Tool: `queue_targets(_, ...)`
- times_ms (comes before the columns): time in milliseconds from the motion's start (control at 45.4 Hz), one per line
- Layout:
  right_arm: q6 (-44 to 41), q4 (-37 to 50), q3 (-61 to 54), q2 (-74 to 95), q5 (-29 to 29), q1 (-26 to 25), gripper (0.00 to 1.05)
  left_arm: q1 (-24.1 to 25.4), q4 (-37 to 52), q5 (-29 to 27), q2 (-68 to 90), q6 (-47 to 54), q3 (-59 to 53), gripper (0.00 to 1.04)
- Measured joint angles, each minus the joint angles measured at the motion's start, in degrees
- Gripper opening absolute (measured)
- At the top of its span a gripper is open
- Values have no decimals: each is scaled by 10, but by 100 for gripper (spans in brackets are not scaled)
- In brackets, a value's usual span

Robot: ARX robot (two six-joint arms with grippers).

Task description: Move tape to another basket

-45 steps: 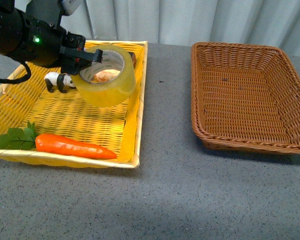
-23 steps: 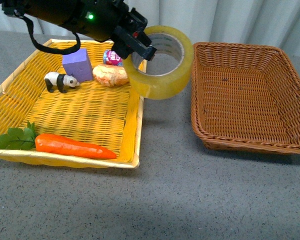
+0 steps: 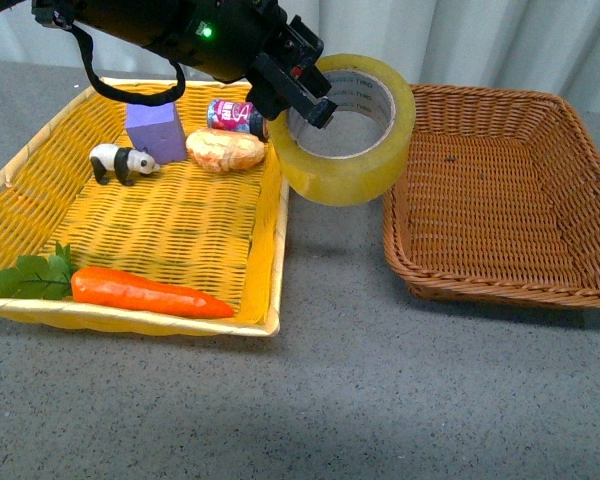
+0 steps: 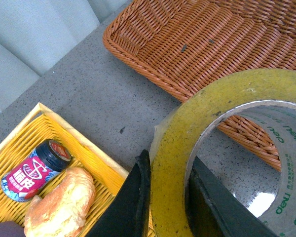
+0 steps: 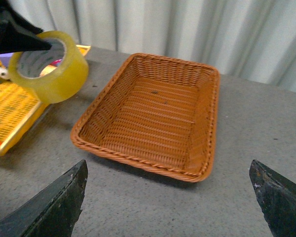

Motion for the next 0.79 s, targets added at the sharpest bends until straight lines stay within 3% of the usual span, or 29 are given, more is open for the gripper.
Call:
queue_targets(264,2,184,114,345,-1,42,96,0,0,0,0,0,0,17)
queue_targets(375,15,214,160,457,7,64,96,0,0,0,0,0,0,17)
queue_targets(793,64,177,347,730,-8,153,96,0,0,0,0,0,0,17)
